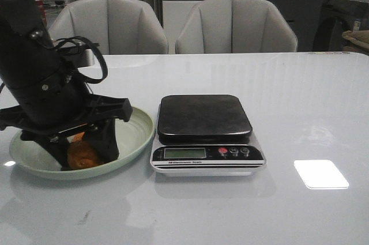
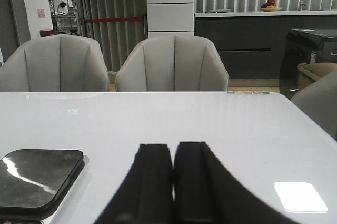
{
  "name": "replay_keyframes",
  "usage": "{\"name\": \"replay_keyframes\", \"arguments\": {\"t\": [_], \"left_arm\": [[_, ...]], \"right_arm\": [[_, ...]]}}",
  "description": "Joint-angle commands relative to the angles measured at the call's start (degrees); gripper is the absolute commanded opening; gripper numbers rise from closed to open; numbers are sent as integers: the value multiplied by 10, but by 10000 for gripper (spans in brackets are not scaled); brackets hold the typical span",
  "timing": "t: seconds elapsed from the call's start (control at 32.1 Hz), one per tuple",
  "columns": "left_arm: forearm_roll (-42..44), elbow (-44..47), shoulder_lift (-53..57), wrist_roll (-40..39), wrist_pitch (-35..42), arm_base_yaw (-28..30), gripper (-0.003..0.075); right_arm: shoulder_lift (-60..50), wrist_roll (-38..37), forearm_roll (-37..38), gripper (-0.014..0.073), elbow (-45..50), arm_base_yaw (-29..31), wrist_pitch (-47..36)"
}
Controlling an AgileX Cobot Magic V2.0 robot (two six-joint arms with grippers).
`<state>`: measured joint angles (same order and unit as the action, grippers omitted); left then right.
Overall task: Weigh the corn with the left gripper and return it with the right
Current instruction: 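Grasp the yellow corn cob with the left gripper and lift it, then carry the corn over the black scale and release it onto the pan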
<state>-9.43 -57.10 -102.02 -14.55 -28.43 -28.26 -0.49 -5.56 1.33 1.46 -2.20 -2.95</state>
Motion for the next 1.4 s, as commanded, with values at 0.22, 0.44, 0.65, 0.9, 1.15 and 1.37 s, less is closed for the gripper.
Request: {"name": "replay_keyframes", "arguments": {"t": [0.22, 0.44, 0.65, 0.9, 1.15, 1.37], "left_arm": [[-10, -113, 28, 5, 15, -28, 126], [-11, -171, 7, 5, 29, -73, 126], [-23, -226, -43, 5, 23, -111, 127], [-51, -272, -94, 5, 2, -123, 267], [-52, -285, -101, 5, -5, -123, 620], [-21, -298, -60, 5, -16, -122, 594]], "right_arm": [[-11, 4, 5, 165, 6, 3, -44], [-11, 4, 5, 165, 6, 3, -44], [-11, 4, 5, 165, 6, 3, -44], [-12, 4, 5, 165, 6, 3, -44], [-12, 4, 5, 165, 6, 3, -44], [-12, 4, 5, 165, 6, 3, -44]]}}
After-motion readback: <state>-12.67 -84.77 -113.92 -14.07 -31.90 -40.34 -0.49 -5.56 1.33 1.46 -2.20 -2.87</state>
